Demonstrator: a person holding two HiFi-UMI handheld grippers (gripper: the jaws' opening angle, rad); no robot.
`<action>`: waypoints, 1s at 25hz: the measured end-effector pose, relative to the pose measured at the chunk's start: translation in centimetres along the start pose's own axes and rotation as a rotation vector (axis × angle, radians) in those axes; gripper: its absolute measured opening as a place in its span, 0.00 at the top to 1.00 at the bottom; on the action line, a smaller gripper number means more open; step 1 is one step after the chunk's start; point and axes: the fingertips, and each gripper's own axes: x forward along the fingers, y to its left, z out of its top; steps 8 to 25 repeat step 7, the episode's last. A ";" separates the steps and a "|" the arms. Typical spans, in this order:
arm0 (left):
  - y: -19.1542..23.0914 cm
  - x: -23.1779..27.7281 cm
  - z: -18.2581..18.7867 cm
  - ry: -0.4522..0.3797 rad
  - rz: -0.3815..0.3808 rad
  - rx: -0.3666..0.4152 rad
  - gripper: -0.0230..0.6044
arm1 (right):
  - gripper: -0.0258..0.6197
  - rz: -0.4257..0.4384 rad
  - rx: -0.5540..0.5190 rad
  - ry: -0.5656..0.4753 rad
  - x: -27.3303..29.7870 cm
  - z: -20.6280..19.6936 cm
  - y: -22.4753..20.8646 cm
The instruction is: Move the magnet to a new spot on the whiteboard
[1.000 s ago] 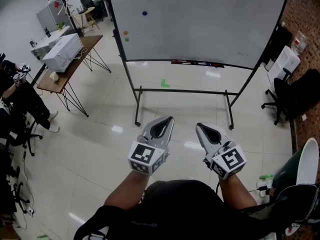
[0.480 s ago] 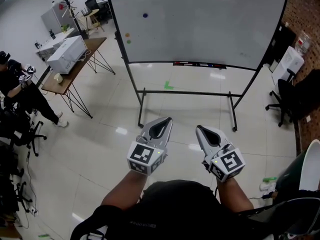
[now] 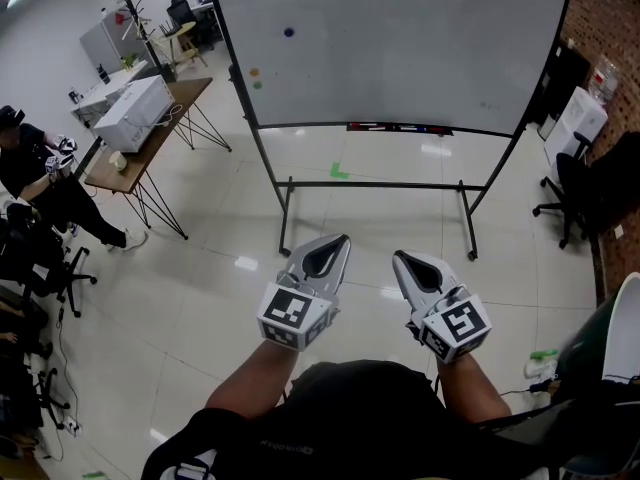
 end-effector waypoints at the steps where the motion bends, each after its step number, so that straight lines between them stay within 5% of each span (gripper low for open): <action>1: 0.0 0.0 0.0 -0.002 -0.002 0.004 0.94 | 0.96 0.001 -0.002 0.002 0.0 0.0 0.1; 25: 1.1 -0.7 -0.5 -0.012 0.022 0.040 0.94 | 0.96 0.002 -0.003 0.017 0.1 0.0 1.0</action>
